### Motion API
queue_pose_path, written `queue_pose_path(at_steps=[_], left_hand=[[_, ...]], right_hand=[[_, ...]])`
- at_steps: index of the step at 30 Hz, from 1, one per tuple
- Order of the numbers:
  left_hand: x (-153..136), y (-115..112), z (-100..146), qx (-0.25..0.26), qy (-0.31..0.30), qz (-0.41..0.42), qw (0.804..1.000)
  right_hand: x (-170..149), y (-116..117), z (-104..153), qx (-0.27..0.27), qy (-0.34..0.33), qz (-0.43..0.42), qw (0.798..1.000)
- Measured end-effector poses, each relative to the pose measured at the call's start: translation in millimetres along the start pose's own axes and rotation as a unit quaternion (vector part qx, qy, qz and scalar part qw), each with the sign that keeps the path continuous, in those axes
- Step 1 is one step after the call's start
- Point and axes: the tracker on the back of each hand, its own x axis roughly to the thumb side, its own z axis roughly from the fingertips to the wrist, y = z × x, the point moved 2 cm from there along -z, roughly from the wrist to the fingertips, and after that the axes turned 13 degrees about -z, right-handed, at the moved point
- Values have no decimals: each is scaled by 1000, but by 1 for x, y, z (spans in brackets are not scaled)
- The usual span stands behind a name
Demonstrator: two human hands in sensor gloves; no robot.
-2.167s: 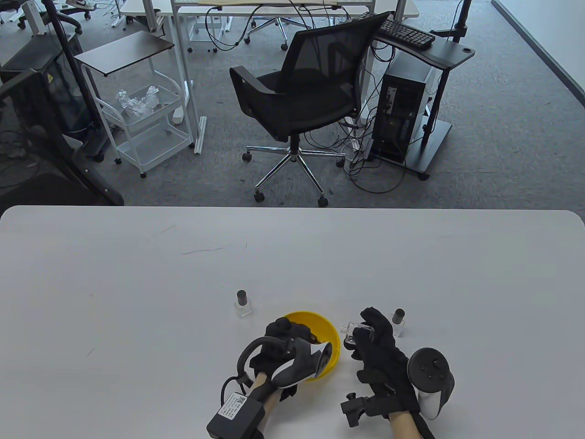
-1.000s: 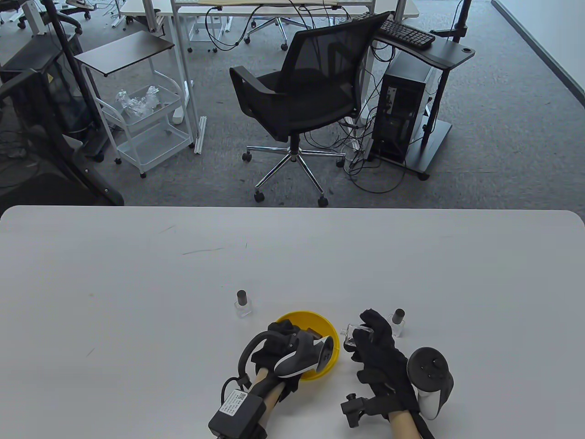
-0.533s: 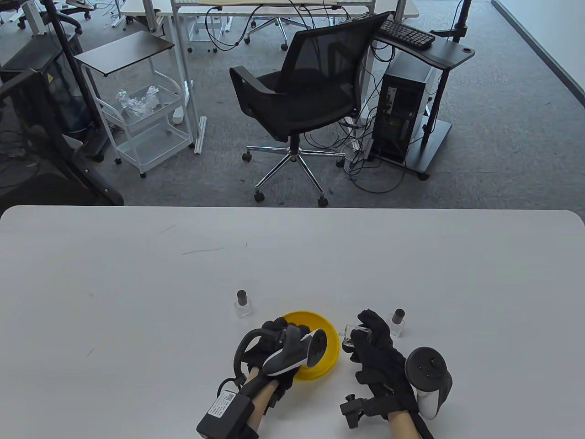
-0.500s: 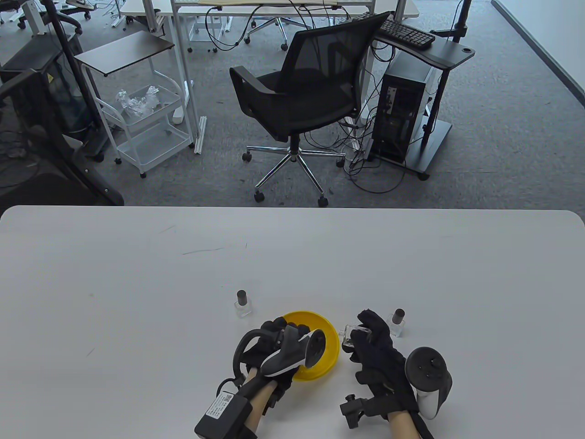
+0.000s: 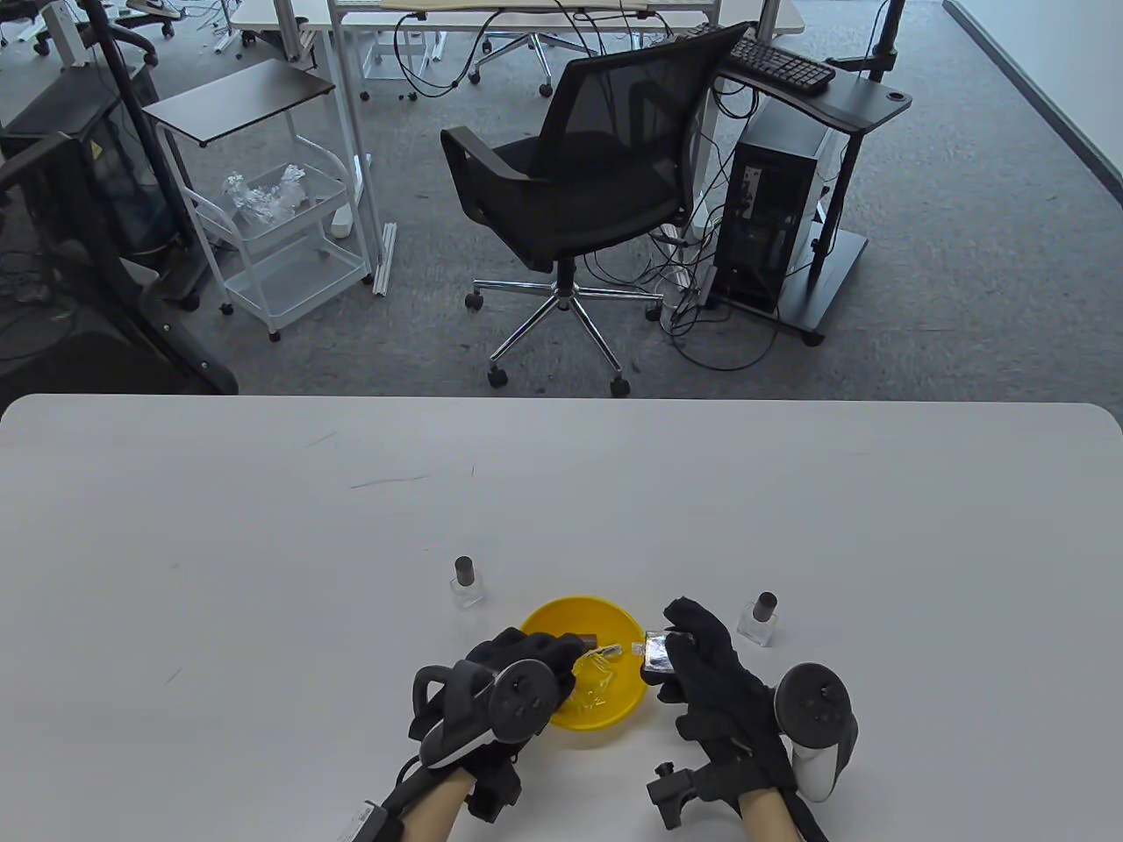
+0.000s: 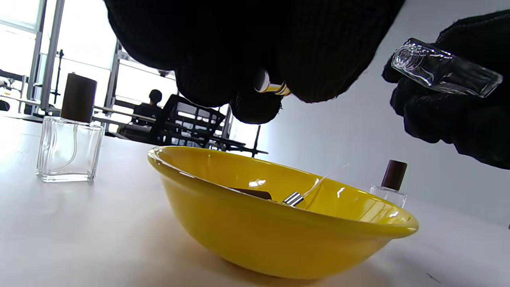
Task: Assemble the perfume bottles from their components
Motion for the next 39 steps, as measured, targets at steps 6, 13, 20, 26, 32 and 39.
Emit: queue_pose_path(at_steps=[6,13,20,26,32,39], left_hand=[[-17,-12,13,-17,0,51,999],[-34,-21,16,-48,-3,207,977],[-34,-22,15,-57,-28,267,962],[-27,-23,15,-66,-46,263,961],[-27,-23,15,-65,-41,259,963],[-30,-24,15,-66,-34,264,962]], right_hand=[[-8,5,0,7,24,-15,1000],[-20,10,1,29,66,-67,995],[-30,10,1,38,98,-113,988],[-34,8,2,35,108,-130,985],[-33,11,2,45,106,-125,985],[-33,10,2,42,104,-128,985]])
